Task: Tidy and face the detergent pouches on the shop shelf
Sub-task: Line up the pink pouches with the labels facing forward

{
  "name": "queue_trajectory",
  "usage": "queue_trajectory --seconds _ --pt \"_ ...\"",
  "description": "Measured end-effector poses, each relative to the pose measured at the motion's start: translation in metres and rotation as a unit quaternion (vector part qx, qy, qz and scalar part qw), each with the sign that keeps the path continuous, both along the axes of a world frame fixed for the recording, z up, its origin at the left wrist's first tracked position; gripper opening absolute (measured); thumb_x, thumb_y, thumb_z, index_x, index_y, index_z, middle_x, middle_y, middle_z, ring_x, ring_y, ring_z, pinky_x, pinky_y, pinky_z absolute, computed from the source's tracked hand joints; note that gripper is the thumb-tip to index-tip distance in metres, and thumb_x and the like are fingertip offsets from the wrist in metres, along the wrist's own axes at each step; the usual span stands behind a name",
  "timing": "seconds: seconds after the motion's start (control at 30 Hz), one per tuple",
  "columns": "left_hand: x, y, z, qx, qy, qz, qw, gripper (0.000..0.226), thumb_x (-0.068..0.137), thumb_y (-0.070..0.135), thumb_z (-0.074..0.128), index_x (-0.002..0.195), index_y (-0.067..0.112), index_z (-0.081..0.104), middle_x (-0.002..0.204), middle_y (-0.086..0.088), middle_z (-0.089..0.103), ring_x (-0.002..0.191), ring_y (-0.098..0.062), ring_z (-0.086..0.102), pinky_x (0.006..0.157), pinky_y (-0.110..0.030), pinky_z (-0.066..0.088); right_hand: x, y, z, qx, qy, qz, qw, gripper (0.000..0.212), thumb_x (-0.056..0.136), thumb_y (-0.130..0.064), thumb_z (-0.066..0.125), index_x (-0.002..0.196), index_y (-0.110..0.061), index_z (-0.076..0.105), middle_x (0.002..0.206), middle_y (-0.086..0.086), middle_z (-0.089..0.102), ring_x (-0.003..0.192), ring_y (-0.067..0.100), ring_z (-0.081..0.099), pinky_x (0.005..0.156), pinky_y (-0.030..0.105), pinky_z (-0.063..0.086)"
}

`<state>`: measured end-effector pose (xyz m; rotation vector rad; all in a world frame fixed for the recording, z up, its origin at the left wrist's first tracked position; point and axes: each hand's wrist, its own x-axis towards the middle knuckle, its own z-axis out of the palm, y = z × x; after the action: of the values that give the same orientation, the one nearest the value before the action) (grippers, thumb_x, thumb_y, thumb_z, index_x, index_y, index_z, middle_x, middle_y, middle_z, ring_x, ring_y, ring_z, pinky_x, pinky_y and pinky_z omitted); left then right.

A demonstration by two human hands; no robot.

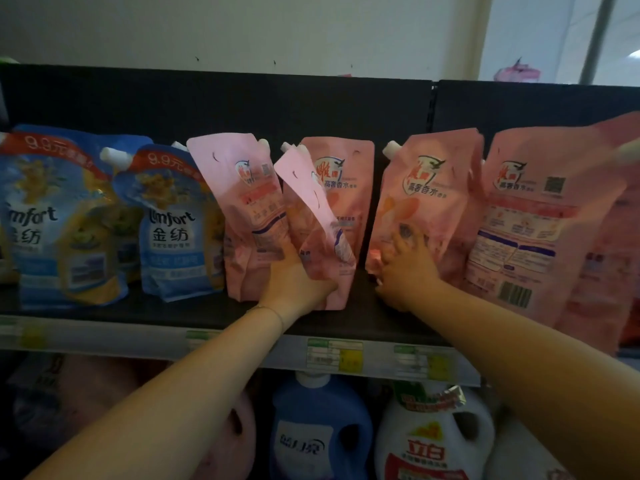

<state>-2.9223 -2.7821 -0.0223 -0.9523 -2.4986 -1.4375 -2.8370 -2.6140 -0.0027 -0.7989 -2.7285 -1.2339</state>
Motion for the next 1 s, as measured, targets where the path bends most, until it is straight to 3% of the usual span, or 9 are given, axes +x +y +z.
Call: queue_trajectory --seconds 0.27,0.4,0.5,0.57,0.67,0.7,0.77,0.9,1.0 --pt "0.009 0.02 0.002 -0.046 -0.009 0.053 0.997 0.097 0.063 0.043 0.085 0.132 0.008 0.027 0.136 -0.017 0.048 0.122 -0.036 0.05 0.099 -0.044 0.045 0.021 0.013 0.003 -0.037 0.007 0.014 0.999 0.058 0.096 -0.05 0.031 0.15 -0.031 0.024 0.161 0.003 0.01 0.147 0.034 -0.002 0.109 0.063 -0.008" --pt "0.005 0.014 -0.001 -0.02 -0.035 0.046 0.998 0.094 0.065 0.034 0.086 0.134 0.005 0.029 0.136 -0.017 0.048 0.123 -0.034 0.05 0.099 -0.044 0.046 0.009 -0.008 0.006 -0.137 0.083 0.118 0.98 0.042 0.089 -0.048 0.044 0.124 -0.031 0.059 0.136 0.003 0.05 0.135 0.028 0.03 0.111 0.051 0.005" --pt "0.005 0.012 -0.002 -0.011 -0.061 0.033 0.998 0.092 0.07 0.038 0.081 0.136 0.001 0.029 0.137 -0.017 0.046 0.124 -0.032 0.049 0.096 -0.036 0.045 0.009 -0.031 0.005 -0.274 0.211 0.199 0.917 0.043 0.086 -0.052 0.042 0.081 -0.017 0.068 0.088 0.003 0.063 0.096 0.021 0.052 0.108 0.043 0.019" --pt "0.005 0.01 -0.002 -0.001 -0.072 0.028 0.997 0.093 0.071 0.041 0.078 0.138 -0.001 0.03 0.136 -0.016 0.048 0.124 -0.03 0.05 0.093 -0.033 0.044 0.005 -0.042 0.0 -0.422 0.253 0.19 0.85 0.043 0.088 -0.049 0.046 0.082 -0.013 0.069 0.084 0.004 0.064 0.087 0.02 0.054 0.102 0.043 0.029" --pt "0.006 0.008 -0.006 -0.013 -0.034 0.039 0.999 0.08 0.074 0.034 0.076 0.132 -0.004 0.036 0.127 -0.014 0.056 0.116 -0.029 0.055 0.084 -0.027 0.045 -0.007 -0.054 -0.001 -0.736 0.298 0.171 0.584 0.063 0.071 -0.048 0.074 0.12 -0.01 0.062 0.108 0.004 0.069 0.099 0.017 0.064 0.077 0.03 0.055" --pt "0.008 0.007 -0.008 -0.02 -0.025 0.043 0.999 0.074 0.075 0.033 0.074 0.129 -0.002 0.038 0.124 -0.014 0.057 0.113 -0.028 0.057 0.083 -0.027 0.046 -0.01 -0.055 0.001 -0.77 0.306 0.155 0.537 0.083 0.062 -0.053 0.08 0.129 -0.011 0.055 0.115 0.003 0.067 0.101 0.015 0.065 0.072 0.026 0.056" --pt "0.016 0.009 -0.01 -0.017 -0.011 0.03 0.999 0.069 0.074 0.034 0.073 0.129 0.005 0.042 0.122 -0.011 0.059 0.111 -0.027 0.059 0.087 -0.031 0.05 -0.013 -0.06 0.007 -0.805 0.303 0.127 0.495 0.1 0.051 -0.058 0.085 0.132 -0.012 0.05 0.117 0.002 0.064 0.1 0.016 0.064 0.065 0.033 0.057" --pt "0.031 0.011 -0.007 -0.08 0.1 0.013 0.992 0.047 0.085 0.037 0.062 0.124 0.013 0.057 0.118 -0.009 0.064 0.108 -0.028 0.061 0.087 -0.031 0.048 -0.02 -0.062 0.012 -0.826 0.319 0.109 0.453 0.079 0.071 -0.041 0.08 0.137 -0.017 0.043 0.128 0.002 0.056 0.114 0.019 0.054 0.086 0.032 0.042" --pt "0.03 0.005 -0.011 -0.073 0.108 -0.05 0.99 0.052 0.078 0.032 0.07 0.124 0.014 0.051 0.113 -0.008 0.066 0.104 -0.027 0.063 0.085 -0.033 0.051 -0.032 -0.055 0.004 -0.824 0.375 0.112 0.41 0.082 0.063 -0.037 0.087 0.132 -0.017 0.048 0.117 0.004 0.063 0.099 0.02 0.063 0.075 0.031 0.05"
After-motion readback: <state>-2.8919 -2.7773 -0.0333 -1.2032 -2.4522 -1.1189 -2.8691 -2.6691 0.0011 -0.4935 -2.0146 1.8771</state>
